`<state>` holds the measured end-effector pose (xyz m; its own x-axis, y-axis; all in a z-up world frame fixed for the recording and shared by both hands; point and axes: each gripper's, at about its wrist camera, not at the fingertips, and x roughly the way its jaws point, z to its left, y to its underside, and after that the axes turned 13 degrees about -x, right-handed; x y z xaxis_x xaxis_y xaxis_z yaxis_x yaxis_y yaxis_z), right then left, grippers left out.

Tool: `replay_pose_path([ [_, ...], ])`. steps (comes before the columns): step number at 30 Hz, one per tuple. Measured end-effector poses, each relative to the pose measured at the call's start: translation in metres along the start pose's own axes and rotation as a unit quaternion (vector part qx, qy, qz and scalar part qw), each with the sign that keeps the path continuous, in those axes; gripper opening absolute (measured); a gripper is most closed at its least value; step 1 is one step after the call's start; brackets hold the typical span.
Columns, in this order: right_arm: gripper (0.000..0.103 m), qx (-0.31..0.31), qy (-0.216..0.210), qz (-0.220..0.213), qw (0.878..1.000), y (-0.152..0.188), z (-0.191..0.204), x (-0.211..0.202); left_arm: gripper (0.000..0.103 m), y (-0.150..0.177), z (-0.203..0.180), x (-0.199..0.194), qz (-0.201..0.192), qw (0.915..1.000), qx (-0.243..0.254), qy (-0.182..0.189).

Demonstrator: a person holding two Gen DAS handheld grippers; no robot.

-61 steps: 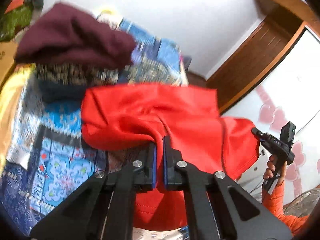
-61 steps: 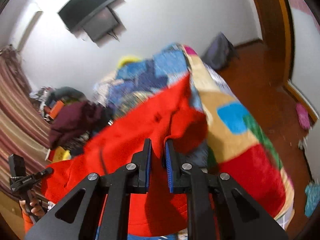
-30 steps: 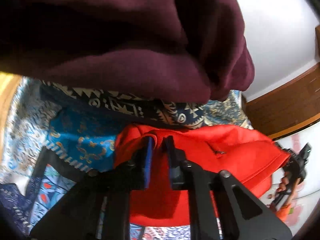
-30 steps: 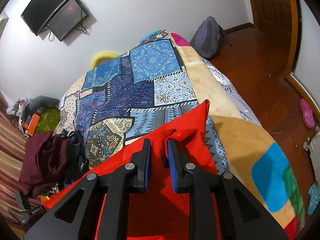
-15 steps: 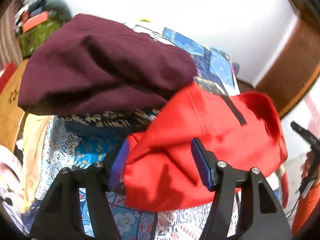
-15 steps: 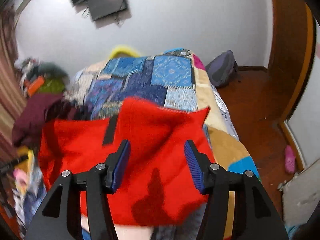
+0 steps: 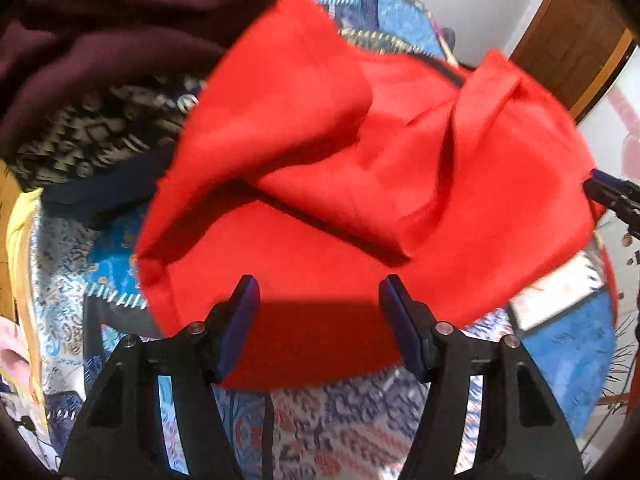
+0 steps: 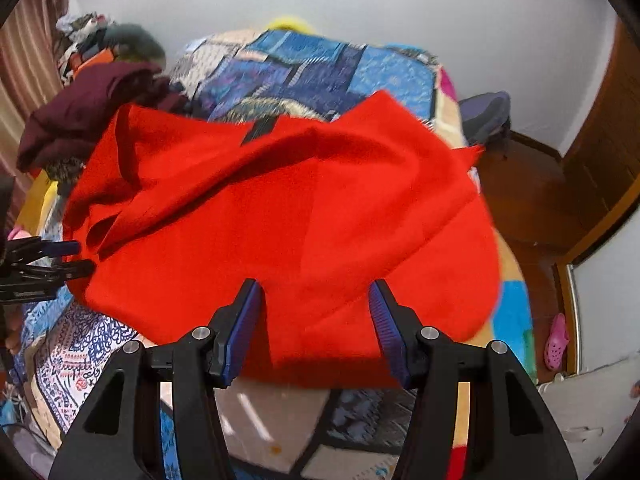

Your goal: Fold large clothes

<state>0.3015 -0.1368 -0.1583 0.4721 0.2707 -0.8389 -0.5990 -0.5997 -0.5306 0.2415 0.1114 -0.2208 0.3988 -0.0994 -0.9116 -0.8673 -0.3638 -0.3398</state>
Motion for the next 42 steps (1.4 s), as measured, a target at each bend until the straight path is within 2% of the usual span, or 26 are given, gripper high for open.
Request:
replay_pose_path([
  [4, 0.075, -0.014, -0.011, 0.001, 1.0, -0.014, 0.003, 0.018, 0.063, -0.016, 0.0, 0.017, 0.001, 1.0, -0.004, -0.002],
  [7, 0.075, -0.031, -0.008, 0.013, 0.999, -0.032, 0.002, 0.036, 0.063, -0.038, -0.005, 0.018, -0.016, 0.9998, 0.003, -0.015],
  [9, 0.075, -0.02, 0.001, 0.02, 1.0, -0.044, -0.005, 0.048, 0.063, -0.055, -0.005, 0.011, -0.045, 0.9985, -0.008, -0.028],
  [11, 0.075, 0.007, 0.003, 0.008, 1.0, -0.047, -0.015, 0.047, 0.063, -0.07, 0.007, -0.004, -0.077, 0.9956, -0.05, -0.02],
  [13, 0.075, 0.051, 0.004, -0.01, 0.999, -0.045, -0.029, 0.04, 0.063, -0.077, 0.023, -0.017, -0.09, 0.9913, -0.096, 0.008],
  [15, 0.075, 0.089, 0.011, -0.025, 0.996, -0.038, -0.043, 0.03, 0.063, -0.081, 0.043, -0.029, -0.094, 0.9856, -0.136, 0.034],
  [17, 0.075, 0.11, 0.018, -0.037, 0.993, -0.029, -0.053, 0.016, 0.063, -0.077, 0.059, -0.039, -0.096, 0.9824, -0.155, 0.042],
  [21, 0.075, 0.147, 0.031, -0.05, 0.987, -0.01, -0.072, -0.013, 0.064, -0.061, 0.082, -0.058, -0.099, 0.9798, -0.171, 0.033],
  [25, 0.076, 0.194, 0.021, -0.046, 0.98, 0.018, -0.088, -0.029, 0.069, -0.031, 0.111, -0.062, -0.077, 0.9755, -0.203, 0.031],
  [28, 0.076, 0.229, 0.007, -0.035, 0.973, 0.039, -0.096, -0.032, 0.069, -0.009, 0.131, -0.055, -0.05, 0.9716, -0.229, 0.031],
  [30, 0.076, 0.257, -0.012, -0.03, 0.966, 0.051, -0.1, -0.03, 0.069, 0.008, 0.143, -0.046, -0.022, 0.9671, -0.25, 0.043],
  [31, 0.076, 0.273, -0.024, -0.027, 0.961, 0.059, -0.102, -0.029, 0.069, 0.008, 0.133, -0.032, -0.01, 0.9656, -0.255, 0.048],
  [34, 0.076, 0.307, -0.047, -0.016, 0.95, 0.073, -0.104, -0.024, 0.069, 0.026, 0.141, -0.017, 0.019, 0.9607, -0.27, 0.062],
  [37, 0.076, 0.32, -0.05, -0.004, 0.946, 0.076, -0.102, -0.016, 0.069, 0.037, 0.145, 0.0, 0.054, 0.955, -0.28, 0.082],
  [42, 0.076, 0.339, -0.097, 0.005, 0.936, 0.07, -0.097, 0.005, 0.069, 0.039, 0.145, 0.022, 0.084, 0.9448, -0.294, 0.118],
])
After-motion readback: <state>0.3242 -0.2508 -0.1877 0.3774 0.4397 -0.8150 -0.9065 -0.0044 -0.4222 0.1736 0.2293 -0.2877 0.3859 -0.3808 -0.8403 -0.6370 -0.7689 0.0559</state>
